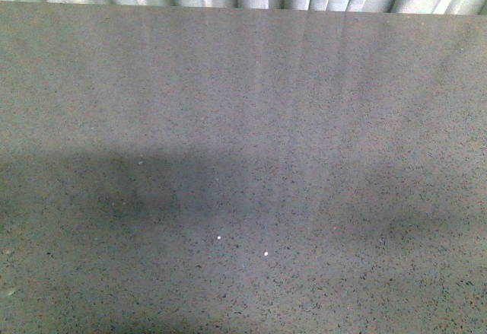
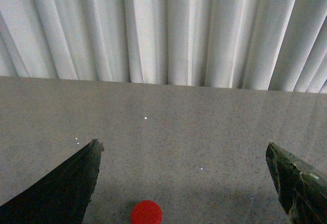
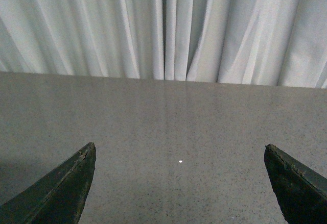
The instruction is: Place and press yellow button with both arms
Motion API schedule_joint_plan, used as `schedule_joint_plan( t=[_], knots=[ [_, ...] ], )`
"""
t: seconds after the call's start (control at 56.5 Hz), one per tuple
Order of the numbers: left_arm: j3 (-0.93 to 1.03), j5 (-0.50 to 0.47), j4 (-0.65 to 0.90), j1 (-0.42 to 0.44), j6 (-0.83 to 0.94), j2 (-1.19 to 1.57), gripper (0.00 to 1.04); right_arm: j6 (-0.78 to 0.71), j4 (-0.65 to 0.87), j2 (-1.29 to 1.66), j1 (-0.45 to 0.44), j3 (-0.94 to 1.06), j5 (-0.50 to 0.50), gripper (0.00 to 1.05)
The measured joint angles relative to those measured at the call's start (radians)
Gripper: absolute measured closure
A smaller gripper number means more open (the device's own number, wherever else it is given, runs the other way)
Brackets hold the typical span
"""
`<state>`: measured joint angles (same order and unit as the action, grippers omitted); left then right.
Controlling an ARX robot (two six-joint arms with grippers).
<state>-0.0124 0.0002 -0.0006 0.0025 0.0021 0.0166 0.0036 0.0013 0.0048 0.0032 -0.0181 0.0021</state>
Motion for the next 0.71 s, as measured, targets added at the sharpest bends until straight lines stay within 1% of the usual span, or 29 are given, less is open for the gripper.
schedule_joint_plan(
  t=[0.708],
  knots=[
    [0.000, 0.000, 0.000, 0.000, 0.000, 0.000, 0.09, 0.000, 0.000, 0.000, 0.000, 0.000, 0.000, 0.09]
  ],
)
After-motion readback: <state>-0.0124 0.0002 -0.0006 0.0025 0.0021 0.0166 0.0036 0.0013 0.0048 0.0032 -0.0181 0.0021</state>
